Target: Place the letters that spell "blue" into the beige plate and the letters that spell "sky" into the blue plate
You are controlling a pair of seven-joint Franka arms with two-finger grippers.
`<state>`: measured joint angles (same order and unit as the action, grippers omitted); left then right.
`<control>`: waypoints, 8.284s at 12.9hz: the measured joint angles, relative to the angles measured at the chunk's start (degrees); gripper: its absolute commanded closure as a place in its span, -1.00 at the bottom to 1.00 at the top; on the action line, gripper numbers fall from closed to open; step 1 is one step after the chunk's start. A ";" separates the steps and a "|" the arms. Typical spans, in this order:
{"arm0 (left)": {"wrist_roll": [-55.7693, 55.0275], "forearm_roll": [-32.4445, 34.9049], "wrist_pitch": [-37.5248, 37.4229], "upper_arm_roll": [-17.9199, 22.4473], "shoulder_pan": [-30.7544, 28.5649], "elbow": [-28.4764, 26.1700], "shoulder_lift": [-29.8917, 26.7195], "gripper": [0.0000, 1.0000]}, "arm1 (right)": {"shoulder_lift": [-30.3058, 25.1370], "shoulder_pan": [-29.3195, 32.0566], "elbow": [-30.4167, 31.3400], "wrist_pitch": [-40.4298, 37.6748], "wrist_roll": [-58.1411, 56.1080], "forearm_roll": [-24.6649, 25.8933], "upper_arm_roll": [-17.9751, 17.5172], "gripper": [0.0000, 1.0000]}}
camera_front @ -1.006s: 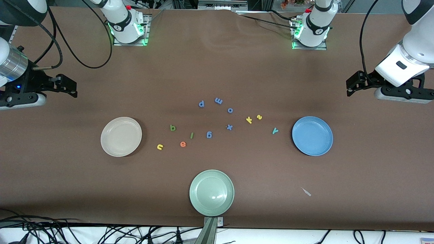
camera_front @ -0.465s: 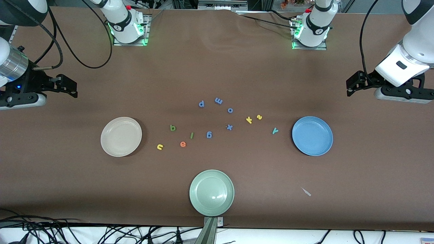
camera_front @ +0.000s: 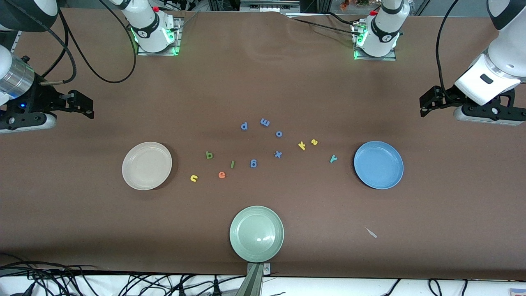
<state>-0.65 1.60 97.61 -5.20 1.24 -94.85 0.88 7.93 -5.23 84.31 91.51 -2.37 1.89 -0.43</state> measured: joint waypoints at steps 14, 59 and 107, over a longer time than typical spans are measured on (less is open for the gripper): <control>0.00 0.00 0.00 0.00 0.00 0.00 0.00 -1.00 | 0.00 0.00 0.00 0.10 0.02 0.00 0.00 -1.00; 0.02 0.00 0.00 -0.18 1.49 0.07 1.74 -1.00 | 0.04 0.07 1.04 -1.85 0.30 0.00 0.26 -1.00; 29.50 2.59 24.72 1.04 11.22 -2.32 30.85 0.82 | 31.21 -15.96 15.63 56.55 28.37 -5.00 -0.53 -0.99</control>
<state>28.86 4.19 122.33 -4.16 12.46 -97.17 31.73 39.15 -21.19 99.94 148.06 26.00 -3.11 -0.96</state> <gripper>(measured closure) 0.877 0.000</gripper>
